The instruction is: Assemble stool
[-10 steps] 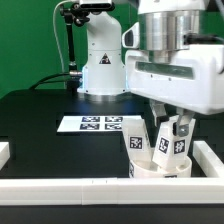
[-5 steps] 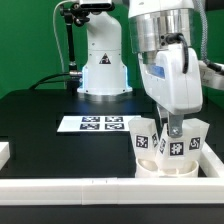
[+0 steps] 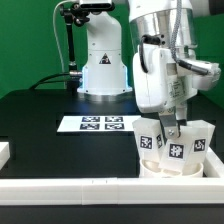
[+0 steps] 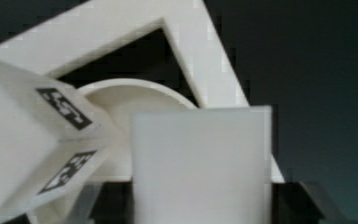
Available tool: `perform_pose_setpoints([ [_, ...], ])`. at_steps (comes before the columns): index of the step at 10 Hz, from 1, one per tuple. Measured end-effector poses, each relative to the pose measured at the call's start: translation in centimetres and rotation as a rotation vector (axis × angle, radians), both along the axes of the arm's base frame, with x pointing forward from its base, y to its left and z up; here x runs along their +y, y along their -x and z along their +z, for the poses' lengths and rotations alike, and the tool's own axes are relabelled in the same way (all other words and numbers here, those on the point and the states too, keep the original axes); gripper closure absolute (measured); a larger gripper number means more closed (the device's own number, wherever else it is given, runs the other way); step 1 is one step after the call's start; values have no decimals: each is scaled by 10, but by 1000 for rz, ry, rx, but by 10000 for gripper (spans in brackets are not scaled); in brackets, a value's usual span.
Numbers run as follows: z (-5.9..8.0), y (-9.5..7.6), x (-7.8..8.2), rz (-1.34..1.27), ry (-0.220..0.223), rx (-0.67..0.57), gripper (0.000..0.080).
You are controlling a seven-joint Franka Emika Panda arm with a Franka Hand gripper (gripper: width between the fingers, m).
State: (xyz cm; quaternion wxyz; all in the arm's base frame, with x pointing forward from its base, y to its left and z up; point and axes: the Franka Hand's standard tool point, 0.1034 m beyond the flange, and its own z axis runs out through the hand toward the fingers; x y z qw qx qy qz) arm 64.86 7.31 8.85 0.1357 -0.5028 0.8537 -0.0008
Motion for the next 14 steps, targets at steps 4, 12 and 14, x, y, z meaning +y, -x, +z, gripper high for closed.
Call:
perform_pose_setpoints([
  [4, 1, 0, 4, -52, -29, 11, 461],
  [12, 25, -9, 5, 384, 57, -74, 150],
  [14, 21, -7, 7, 623, 139, -86, 150],
])
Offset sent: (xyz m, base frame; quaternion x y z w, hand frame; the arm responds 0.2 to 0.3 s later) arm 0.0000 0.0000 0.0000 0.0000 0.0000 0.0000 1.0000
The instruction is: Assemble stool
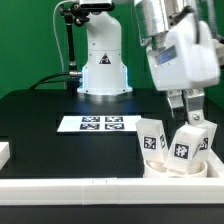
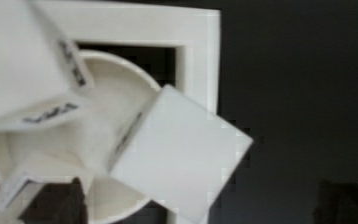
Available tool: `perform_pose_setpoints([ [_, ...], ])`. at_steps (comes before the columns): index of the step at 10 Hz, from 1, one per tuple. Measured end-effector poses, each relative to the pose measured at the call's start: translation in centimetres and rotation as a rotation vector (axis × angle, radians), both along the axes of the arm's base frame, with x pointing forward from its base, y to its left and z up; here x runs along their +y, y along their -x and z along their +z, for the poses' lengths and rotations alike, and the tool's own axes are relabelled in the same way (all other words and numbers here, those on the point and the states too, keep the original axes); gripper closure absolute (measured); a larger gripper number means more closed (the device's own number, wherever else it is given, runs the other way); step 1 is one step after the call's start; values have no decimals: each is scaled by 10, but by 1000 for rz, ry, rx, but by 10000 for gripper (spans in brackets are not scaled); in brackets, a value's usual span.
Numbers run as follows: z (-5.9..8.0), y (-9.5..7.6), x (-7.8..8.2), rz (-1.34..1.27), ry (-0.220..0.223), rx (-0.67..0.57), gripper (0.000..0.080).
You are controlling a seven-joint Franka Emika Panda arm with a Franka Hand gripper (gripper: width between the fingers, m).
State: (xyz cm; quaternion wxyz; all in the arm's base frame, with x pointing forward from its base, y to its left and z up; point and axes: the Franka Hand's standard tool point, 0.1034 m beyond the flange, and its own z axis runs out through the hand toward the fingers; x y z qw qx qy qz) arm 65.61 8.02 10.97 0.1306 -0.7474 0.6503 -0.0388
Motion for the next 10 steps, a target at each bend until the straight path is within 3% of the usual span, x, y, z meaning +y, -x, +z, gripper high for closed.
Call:
perform_pose_setpoints([
  [3, -1, 4, 19, 399, 162, 2, 150],
  [4, -6, 8, 28, 626, 209, 54, 150],
  [6, -6, -2, 32, 758, 220, 65, 150],
  [10, -8, -1, 29, 1032, 263, 36, 150],
])
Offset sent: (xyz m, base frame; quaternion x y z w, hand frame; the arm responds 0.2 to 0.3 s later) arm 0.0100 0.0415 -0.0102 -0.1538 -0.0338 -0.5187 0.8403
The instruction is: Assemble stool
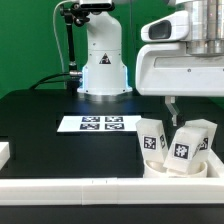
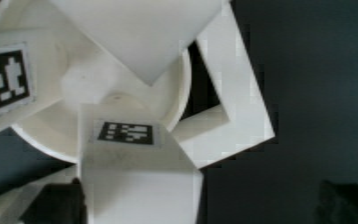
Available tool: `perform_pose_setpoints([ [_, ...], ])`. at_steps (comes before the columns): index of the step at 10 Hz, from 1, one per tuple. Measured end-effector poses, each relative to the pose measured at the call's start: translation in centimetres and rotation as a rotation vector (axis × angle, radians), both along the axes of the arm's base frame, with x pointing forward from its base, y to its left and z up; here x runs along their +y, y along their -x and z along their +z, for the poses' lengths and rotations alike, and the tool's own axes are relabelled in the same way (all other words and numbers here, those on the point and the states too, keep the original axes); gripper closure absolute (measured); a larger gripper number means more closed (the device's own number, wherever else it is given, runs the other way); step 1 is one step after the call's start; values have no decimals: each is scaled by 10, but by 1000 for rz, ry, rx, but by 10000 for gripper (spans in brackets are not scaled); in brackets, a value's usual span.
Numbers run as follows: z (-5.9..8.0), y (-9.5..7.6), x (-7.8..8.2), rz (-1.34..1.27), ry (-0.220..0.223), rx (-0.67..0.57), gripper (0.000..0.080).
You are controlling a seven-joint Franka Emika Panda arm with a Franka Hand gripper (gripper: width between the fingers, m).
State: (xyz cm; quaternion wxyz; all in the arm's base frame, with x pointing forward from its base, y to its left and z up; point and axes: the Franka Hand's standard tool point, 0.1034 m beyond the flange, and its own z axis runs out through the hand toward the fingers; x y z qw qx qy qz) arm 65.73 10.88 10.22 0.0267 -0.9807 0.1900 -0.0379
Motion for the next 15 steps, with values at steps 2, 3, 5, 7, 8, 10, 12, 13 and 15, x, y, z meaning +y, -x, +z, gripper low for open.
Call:
perform_pose_setpoints([
  [2, 0, 0, -7, 245, 22, -2, 150],
  [3, 1, 1, -10, 380, 29, 16, 150],
  [5, 1, 2, -15, 544, 42, 21, 150],
  [7, 1, 2, -16, 678, 55, 18, 150],
  [8, 1, 2, -17, 789, 72, 17, 150],
  [10, -1, 1, -23, 943, 94, 18, 150],
  [12, -3, 1, -31, 1062, 114, 27, 150],
  [13, -5, 1, -34, 1080, 115, 30, 150],
  [15, -8, 2, -35, 1056, 113, 35, 150],
])
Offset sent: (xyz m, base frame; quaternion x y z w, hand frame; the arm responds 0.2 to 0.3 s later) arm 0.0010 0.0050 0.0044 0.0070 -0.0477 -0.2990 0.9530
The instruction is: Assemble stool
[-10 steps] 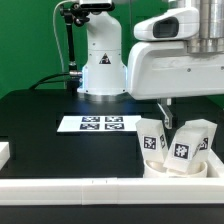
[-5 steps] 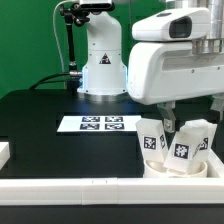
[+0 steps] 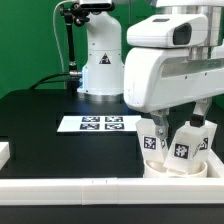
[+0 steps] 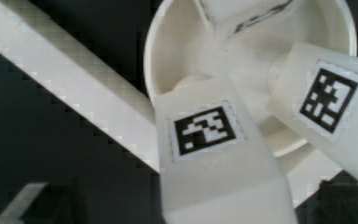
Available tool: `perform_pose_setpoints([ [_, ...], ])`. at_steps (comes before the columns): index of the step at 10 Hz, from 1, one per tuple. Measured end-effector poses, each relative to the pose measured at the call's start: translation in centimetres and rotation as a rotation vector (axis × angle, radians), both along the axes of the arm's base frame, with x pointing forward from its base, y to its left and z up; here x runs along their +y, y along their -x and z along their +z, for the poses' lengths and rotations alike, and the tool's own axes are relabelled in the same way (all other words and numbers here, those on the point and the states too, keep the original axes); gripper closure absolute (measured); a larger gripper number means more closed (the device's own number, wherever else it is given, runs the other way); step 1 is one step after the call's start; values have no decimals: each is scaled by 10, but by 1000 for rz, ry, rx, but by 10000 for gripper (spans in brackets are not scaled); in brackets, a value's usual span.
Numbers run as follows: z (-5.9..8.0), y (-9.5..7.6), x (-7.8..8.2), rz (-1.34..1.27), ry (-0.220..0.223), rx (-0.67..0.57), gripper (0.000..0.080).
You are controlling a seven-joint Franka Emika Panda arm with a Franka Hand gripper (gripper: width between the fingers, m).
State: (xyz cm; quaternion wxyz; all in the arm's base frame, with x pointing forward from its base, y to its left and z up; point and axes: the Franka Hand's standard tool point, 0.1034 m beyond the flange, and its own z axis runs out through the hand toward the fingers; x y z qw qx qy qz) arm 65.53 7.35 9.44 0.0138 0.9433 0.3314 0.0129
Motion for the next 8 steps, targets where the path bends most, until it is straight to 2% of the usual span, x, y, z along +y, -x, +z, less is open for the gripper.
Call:
perform_pose_setpoints([
  [1, 0, 0, -1, -1, 0, 0, 284],
  [2, 0, 0, -1, -2, 0, 0, 284],
  [3, 0, 0, -1, -2, 0, 0, 423],
  [4, 0, 0, -2, -12, 0, 0, 466],
  [7, 0, 0, -2, -39, -1, 0, 466],
  [8, 0, 0, -2, -133, -6, -3, 466],
])
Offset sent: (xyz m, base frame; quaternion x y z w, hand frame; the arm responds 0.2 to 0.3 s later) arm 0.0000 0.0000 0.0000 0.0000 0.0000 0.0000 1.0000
